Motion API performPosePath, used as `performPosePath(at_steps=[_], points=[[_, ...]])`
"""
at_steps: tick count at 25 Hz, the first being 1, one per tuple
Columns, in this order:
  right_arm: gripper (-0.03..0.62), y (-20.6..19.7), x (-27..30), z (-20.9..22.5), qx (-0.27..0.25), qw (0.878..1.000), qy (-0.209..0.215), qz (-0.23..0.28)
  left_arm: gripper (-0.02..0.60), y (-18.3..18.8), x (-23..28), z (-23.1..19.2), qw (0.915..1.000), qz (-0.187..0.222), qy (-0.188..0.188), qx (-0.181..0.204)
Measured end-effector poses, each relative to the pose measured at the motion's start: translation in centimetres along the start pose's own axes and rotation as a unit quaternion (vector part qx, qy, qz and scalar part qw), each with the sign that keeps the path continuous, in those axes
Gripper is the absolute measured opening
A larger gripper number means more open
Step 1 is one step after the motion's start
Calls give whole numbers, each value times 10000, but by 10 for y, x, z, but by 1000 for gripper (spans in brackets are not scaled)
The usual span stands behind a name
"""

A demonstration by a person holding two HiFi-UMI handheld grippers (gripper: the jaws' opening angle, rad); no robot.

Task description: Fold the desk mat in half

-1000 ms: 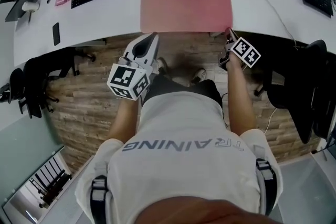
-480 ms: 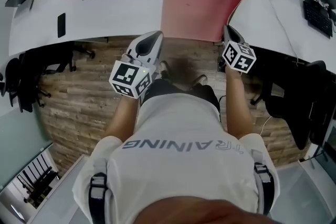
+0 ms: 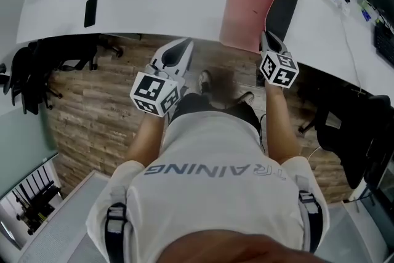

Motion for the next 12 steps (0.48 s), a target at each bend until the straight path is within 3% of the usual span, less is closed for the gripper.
performPosePath(at_steps=[12], points=[[37,-70,53,-63,-480,9929,377,-1025,28,-15,-41,-44,9997,99,175,-110]])
Point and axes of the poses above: the fingertips, and each gripper's own axes: x forward along the fingers, z to its right, y out of its top, the point moved 4 cm from there along -x, backward along the fingers, and after that the axes turned 9 degrees about x, right-handed, at the moved point
